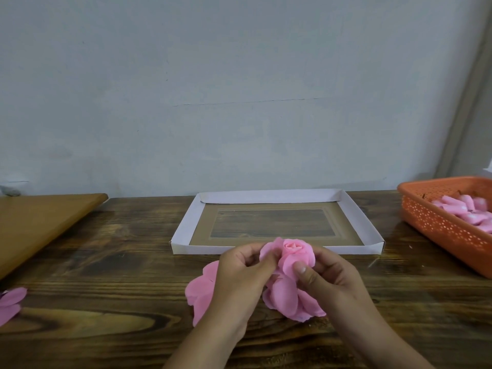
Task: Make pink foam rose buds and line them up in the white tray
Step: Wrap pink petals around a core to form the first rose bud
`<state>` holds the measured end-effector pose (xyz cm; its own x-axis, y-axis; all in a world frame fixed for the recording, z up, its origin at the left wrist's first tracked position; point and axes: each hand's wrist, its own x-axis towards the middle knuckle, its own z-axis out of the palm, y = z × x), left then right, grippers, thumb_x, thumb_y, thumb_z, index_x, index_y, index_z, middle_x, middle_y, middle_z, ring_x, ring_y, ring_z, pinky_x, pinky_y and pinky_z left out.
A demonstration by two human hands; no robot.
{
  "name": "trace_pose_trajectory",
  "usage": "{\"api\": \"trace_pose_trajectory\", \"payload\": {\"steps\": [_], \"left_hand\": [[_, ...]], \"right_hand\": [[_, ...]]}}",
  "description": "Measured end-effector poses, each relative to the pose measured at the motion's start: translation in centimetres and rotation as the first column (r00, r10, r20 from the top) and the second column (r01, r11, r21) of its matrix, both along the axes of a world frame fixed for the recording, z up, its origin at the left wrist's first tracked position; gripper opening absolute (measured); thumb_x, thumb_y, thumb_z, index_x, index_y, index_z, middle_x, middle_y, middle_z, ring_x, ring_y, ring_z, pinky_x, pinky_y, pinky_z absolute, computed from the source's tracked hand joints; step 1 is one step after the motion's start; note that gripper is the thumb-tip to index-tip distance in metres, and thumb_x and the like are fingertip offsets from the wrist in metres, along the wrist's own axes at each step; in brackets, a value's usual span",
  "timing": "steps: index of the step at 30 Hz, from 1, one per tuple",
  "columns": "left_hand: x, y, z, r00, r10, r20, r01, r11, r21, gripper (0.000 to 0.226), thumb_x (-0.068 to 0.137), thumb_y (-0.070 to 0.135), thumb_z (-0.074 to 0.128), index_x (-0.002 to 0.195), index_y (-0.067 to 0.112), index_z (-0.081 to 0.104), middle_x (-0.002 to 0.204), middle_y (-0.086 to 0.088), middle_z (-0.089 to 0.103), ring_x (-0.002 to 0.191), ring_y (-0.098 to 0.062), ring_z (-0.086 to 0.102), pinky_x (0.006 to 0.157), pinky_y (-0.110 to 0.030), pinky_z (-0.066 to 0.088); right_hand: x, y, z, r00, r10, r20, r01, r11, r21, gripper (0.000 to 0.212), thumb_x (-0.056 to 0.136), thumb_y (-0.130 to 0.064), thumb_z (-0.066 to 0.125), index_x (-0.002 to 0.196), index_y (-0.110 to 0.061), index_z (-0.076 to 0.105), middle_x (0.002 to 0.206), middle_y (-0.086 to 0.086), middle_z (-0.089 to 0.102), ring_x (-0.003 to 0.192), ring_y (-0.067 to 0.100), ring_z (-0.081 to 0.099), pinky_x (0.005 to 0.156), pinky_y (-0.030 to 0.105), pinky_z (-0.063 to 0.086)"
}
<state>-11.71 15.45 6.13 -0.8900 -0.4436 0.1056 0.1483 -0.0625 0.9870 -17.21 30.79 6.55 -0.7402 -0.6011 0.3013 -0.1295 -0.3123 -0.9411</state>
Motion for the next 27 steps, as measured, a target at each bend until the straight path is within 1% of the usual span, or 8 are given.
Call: {"api": "trace_pose_trajectory", "payload": {"steps": [3,4,7,12,15,19,21,27], "left_hand": [[0.03,0.00,-0.07,1.000,-0.006,-0.005,0.006,1.000,-0.019,0.014,0.089,0.033,0.079,0.101,0.025,0.082,0.097,-0.005,0.080,0.096,-0.023,0.076,0.080,-0.038,0.062],[0.05,0.02,-0.03,1.000,-0.004,-0.006,0.004,1.000,-0.016,0.011,0.090,0.029,0.078,0.100,0.025,0.082,0.097,-0.005,0.080,0.096,-0.024,0.076,0.079,-0.039,0.062],[0.16,0.12,0.17,1.000,-0.016,-0.021,0.016,1.000,0.014,0.012,0.089,0.026,0.079,0.100,0.024,0.081,0.099,-0.005,0.080,0.095,-0.023,0.077,0.075,-0.035,0.062],[0.15,0.17,0.19,1.000,0.015,0.002,-0.015,1.000,0.017,0.014,0.086,0.034,0.081,0.098,0.027,0.081,0.097,-0.003,0.080,0.094,-0.020,0.077,0.074,-0.032,0.062],[0.09,0.12,0.11,1.000,0.026,0.009,-0.026,0.999,0.019,0.012,0.086,0.034,0.080,0.096,0.027,0.082,0.094,-0.004,0.080,0.092,-0.021,0.077,0.075,-0.033,0.062],[0.09,0.10,0.06,1.000,0.003,-0.005,-0.003,1.000,0.011,0.013,0.089,0.033,0.078,0.100,0.027,0.082,0.097,-0.004,0.080,0.094,-0.021,0.077,0.077,-0.034,0.063],[0.11,0.11,0.02,1.000,-0.009,-0.018,0.009,1.000,0.000,0.013,0.091,0.032,0.076,0.101,0.026,0.082,0.097,-0.004,0.080,0.094,-0.020,0.077,0.074,-0.030,0.062],[0.13,0.33,0.06,0.997,0.008,-0.072,-0.013,0.998,-0.058,0.017,0.095,0.018,0.072,0.107,0.028,0.078,0.099,0.001,0.081,0.097,-0.014,0.076,0.073,-0.022,0.060]], "right_hand": [[0.07,0.04,0.17,1.000,0.030,0.006,-0.030,0.999,-0.017,0.021,0.092,-0.020,0.067,0.111,-0.020,0.074,0.097,0.022,0.074,0.081,0.052,0.067,0.067,0.049,0.053],[0.12,0.03,0.24,0.999,0.037,0.008,-0.037,0.999,-0.025,0.022,0.092,-0.019,0.063,0.111,-0.019,0.074,0.097,0.024,0.073,0.080,0.053,0.067,0.065,0.047,0.054],[0.17,-0.04,0.28,1.000,0.027,-0.008,-0.027,0.999,-0.036,0.023,0.094,-0.014,0.058,0.109,-0.010,0.075,0.093,0.027,0.072,0.076,0.041,0.071,0.064,0.035,0.059],[0.21,-0.03,0.28,0.999,0.043,-0.008,-0.044,0.998,-0.047,0.026,0.095,-0.011,0.057,0.114,-0.005,0.073,0.096,0.024,0.074,0.080,0.043,0.072,0.064,0.032,0.060],[0.25,-0.03,0.34,0.999,0.044,-0.028,-0.045,0.998,-0.041,0.026,0.094,-0.009,0.058,0.115,-0.003,0.073,0.098,0.020,0.076,0.083,0.038,0.073,0.067,0.031,0.060],[0.04,-0.08,0.04,0.998,0.005,-0.069,-0.006,1.000,-0.011,0.028,0.092,-0.012,0.060,0.115,-0.008,0.074,0.102,0.014,0.077,0.095,0.028,0.074,0.078,0.030,0.060],[-0.05,-0.10,-0.04,0.997,0.008,-0.083,-0.008,1.000,-0.003,0.027,0.093,-0.012,0.060,0.116,-0.010,0.074,0.104,0.013,0.077,0.099,0.029,0.073,0.082,0.033,0.060],[0.14,-0.17,0.18,0.993,0.039,-0.115,-0.042,0.999,-0.024,0.025,0.094,-0.013,0.059,0.106,-0.022,0.078,0.102,0.010,0.077,0.096,0.022,0.074,0.078,0.025,0.058]]}}
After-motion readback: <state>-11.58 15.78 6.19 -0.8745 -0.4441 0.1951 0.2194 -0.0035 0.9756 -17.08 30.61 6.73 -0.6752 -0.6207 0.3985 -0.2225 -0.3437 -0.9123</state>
